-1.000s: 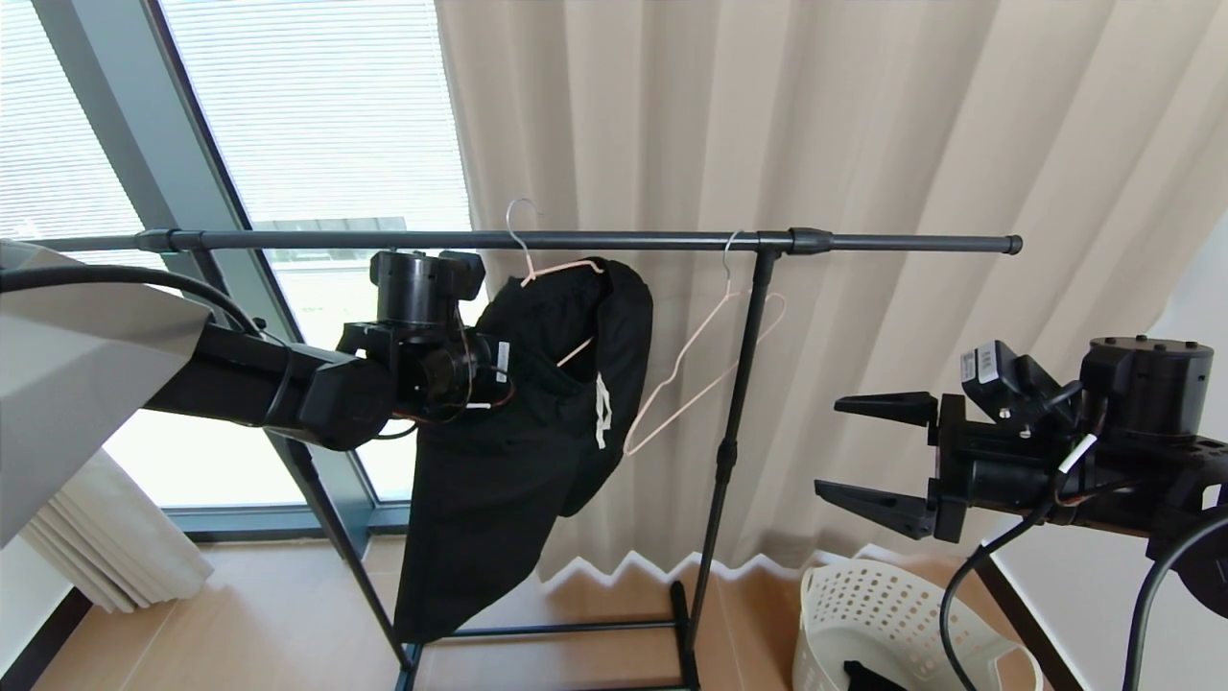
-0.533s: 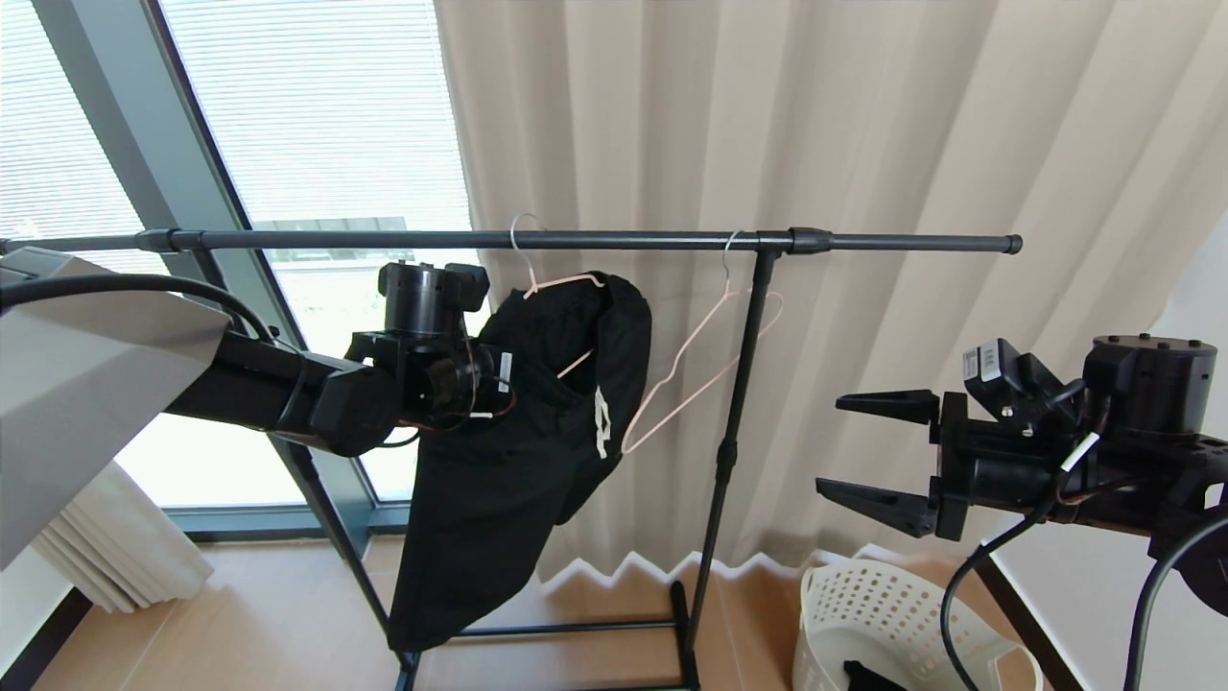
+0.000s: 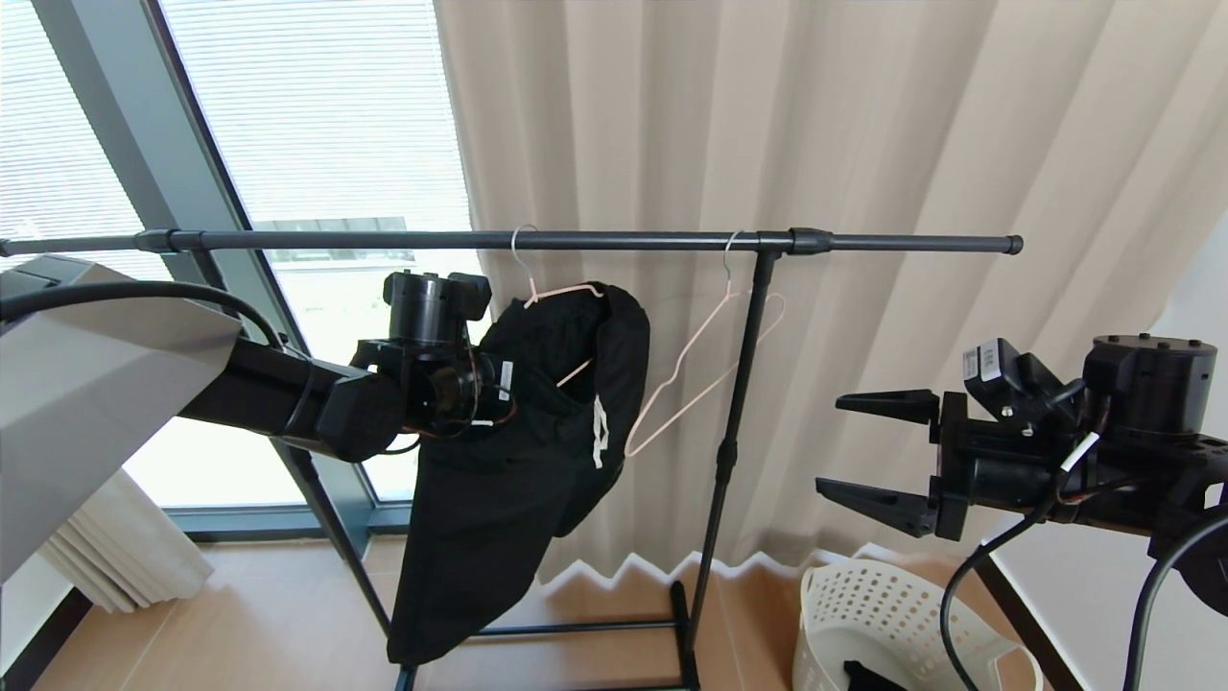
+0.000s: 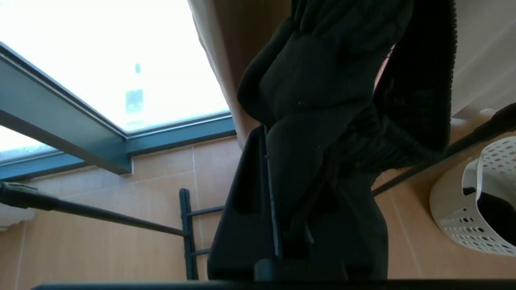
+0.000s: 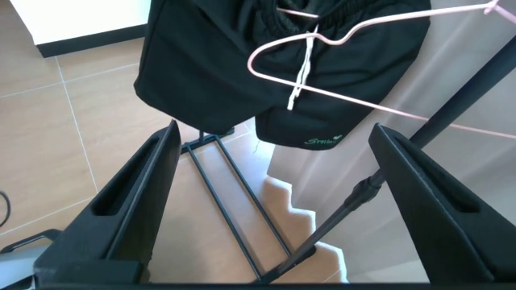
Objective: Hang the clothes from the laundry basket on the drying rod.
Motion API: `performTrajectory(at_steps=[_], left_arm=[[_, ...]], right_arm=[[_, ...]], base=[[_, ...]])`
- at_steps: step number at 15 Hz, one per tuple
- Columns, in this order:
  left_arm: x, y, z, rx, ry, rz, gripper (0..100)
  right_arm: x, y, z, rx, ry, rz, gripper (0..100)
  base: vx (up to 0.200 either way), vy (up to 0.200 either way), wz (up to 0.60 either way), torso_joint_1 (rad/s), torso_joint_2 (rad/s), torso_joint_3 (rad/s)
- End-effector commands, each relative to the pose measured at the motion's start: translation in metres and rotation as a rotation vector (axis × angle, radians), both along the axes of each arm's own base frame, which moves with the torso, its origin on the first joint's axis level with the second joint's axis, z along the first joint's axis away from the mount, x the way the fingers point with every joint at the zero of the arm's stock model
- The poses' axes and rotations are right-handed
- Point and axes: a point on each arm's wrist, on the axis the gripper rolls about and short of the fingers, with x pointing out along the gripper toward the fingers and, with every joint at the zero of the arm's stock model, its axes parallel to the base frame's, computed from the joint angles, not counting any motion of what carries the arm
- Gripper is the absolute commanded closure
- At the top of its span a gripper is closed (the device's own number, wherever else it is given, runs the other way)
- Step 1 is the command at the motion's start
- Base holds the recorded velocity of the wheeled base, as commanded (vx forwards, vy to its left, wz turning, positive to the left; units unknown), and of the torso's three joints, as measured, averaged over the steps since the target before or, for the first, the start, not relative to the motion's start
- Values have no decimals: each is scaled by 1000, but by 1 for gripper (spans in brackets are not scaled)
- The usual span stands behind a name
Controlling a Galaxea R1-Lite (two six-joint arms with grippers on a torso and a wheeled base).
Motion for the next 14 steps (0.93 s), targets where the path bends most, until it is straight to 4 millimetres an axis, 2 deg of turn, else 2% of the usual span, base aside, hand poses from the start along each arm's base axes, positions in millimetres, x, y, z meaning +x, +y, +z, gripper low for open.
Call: performTrajectory(at_steps=[1, 7, 8, 12, 14], left_arm=[[1, -1, -2, 2, 4, -1, 100], [1, 0, -8, 5, 20, 2, 100], [1, 0, -8, 6, 20, 1, 0], [-3, 0, -10, 7, 30, 1, 0], [-9, 2, 1, -2, 11, -1, 0]], right_arm=[[1, 0, -1, 0, 2, 0, 0], [2, 0, -4, -2, 14, 0, 0], [3, 0, -4, -3, 14, -2, 0], [1, 0, -5, -3, 16, -2, 0], [1, 0, -2, -1, 8, 0, 0]], base=[[0, 0, 0, 0, 0, 0], [0, 0, 0, 0, 0, 0], [0, 0, 0, 0, 0, 0], [0, 0, 0, 0, 0, 0], [0, 0, 0, 0, 0, 0]])
